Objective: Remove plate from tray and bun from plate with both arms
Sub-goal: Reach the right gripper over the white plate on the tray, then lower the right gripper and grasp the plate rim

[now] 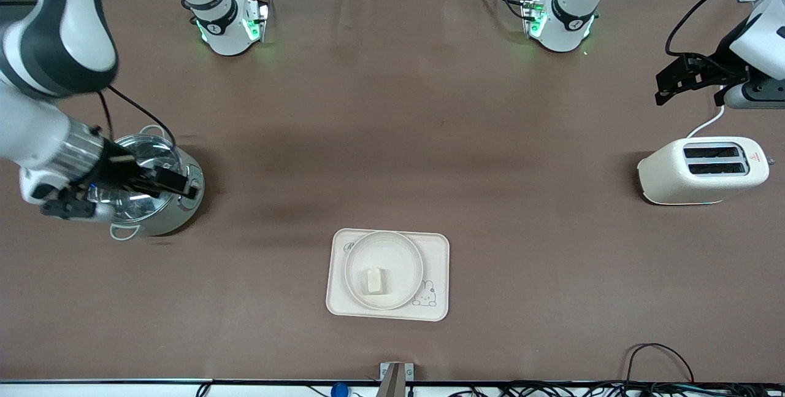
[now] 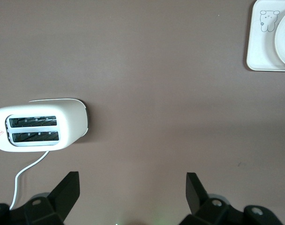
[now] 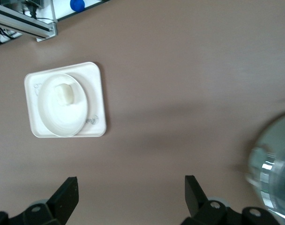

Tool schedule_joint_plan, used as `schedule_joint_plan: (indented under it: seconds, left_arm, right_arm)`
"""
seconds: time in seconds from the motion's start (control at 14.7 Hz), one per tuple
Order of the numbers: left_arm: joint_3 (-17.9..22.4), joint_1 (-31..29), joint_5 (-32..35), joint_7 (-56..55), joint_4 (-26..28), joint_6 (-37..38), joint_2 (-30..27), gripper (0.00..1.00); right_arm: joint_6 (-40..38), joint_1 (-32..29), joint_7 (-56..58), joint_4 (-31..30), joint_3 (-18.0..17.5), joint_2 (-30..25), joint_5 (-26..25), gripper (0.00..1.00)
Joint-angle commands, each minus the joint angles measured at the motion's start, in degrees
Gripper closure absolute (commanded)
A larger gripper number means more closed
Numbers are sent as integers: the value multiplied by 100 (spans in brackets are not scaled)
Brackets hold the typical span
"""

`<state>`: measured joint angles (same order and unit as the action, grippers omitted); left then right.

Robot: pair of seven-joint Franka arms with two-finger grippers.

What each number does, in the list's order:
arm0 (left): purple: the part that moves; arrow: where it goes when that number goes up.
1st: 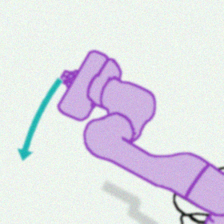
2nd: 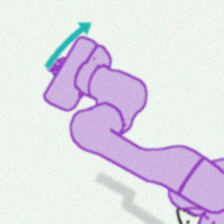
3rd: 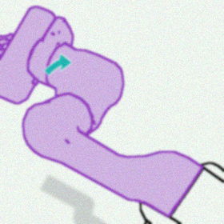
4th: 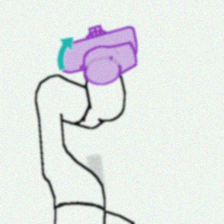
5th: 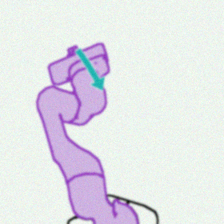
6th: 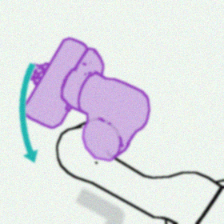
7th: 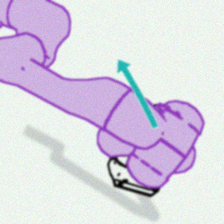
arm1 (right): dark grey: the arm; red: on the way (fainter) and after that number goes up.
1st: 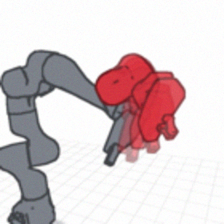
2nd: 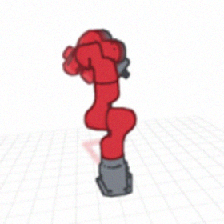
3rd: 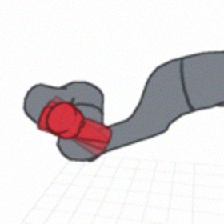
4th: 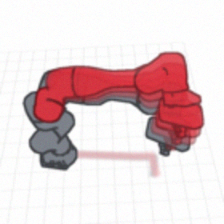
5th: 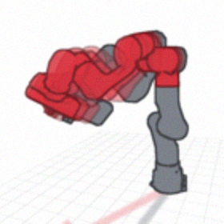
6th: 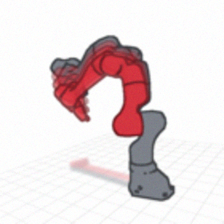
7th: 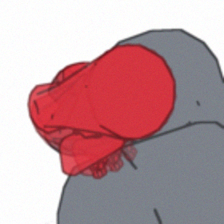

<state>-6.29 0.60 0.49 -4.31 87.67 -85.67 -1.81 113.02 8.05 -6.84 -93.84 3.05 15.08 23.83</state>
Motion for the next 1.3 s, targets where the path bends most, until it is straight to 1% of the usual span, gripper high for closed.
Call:
schedule_joint_plan:
  seconds: [0.0, 0.2, 0.27, 0.41, 0.48, 0.55, 0.68, 0.82, 0.89, 0.95, 1.02, 1.16, 1.23]
  left_arm:
    - [-12, 28, 83, 53, -127, 15, 75, 0]
    - [-12, 28, 83, 53, -163, 15, 75, 0]
    - [-21, 28, 92, 53, -163, 15, 75, 0]
    - [-21, 28, 83, 53, -163, 7, 75, 0]
    - [-21, 28, 83, 53, -163, 15, 92, 0]
    - [-21, 28, 83, 53, -171, 15, 110, 0]
    - [-21, 28, 83, 53, -163, 15, 110, 0]
    - [-21, 28, 83, 62, -163, 15, 119, 0]
    - [-21, 28, 83, 62, -163, 7, 119, 0]
    - [-21, 28, 83, 62, -171, 7, 110, 0]
    - [-21, 28, 83, 62, -163, 15, 110, 0]
    - [-21, 28, 83, 62, -171, 15, 119, 0]
    - [-21, 28, 83, 62, -171, 15, 110, 0]
  right_arm:
    - [290, 380, -596, 550, 38, 810, 332, 0]
    - [352, 942, -1553, 1226, 38, 1601, 306, 0]
    - [562, 1118, -1739, 1358, 38, 1839, 324, 0]
    - [1359, 1504, -2057, 1438, 29, 2243, 324, 0]
    - [1851, 1767, -2119, 1561, 38, 2576, 315, 0]
    - [2117, 1935, -2145, 1753, 47, 2875, 298, 0]
    - [2329, 2007, -2260, 2053, 47, 3412, 289, 0]
    - [2672, 2086, -2251, 2377, 47, 3834, 289, 2]
    - [2673, 2069, -2242, 2632, 47, 4028, 289, 3]
    - [2630, 2008, -2234, 2860, 47, 4160, 289, 6]
    - [2638, 2007, -2216, 2984, 47, 4274, 280, 11]
    - [2690, 1990, -2155, 3143, 56, 4485, 271, 25]
    - [2725, 1981, -2085, 3153, 56, 4539, 271, 36]
